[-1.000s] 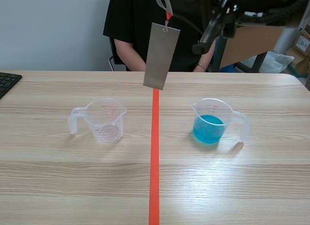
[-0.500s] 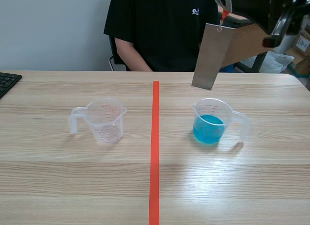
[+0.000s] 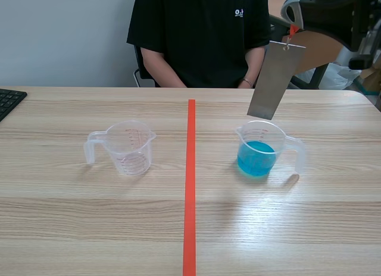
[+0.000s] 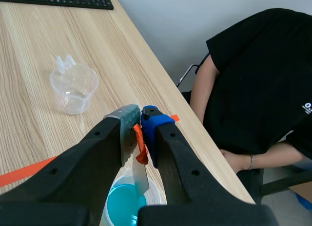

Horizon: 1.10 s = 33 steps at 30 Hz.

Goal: Do the redox reaction experiment.
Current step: 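Move the plate over the blue solution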

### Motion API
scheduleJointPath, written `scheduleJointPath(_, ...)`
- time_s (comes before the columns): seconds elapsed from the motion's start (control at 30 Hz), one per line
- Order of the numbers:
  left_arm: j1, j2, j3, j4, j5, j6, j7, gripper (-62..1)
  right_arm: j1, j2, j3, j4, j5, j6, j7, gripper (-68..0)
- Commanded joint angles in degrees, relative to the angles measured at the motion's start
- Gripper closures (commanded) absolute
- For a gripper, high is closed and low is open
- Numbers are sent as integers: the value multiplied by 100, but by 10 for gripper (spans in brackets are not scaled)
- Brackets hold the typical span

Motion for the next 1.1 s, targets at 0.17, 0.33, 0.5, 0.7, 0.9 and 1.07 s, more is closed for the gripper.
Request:
scheduleJointPath(0.17, 66, 9, 11, 70, -15, -15, -61, -49, 90, 168, 52, -74, 98, -35, 85, -15)
scheduleJointPath(0.33, 66, -7, 11, 72, -15, -20, -61, -49, 90, 168, 52, -280, 96, -35, 216, -15)
scheduleJointPath(0.5, 114, -162, 11, 74, -15, -20, -72, -49, 90, 166, 50, -431, 96, -33, 365, -15)
scheduleJointPath(0.7, 188, -581, 13, 87, -17, -90, -146, -49, 90, 162, 50, -448, 94, -33, 376, -15)
scheduleJointPath(0.9, 243, -1257, 13, 87, -37, -111, -457, -49, 90, 142, 50, -448, 57, -11, 391, -15)
scheduleJointPath(1.07, 240, -2098, 13, 87, -37, -116, -1060, -49, 90, 136, 50, -448, 57, 11, 409, -15)
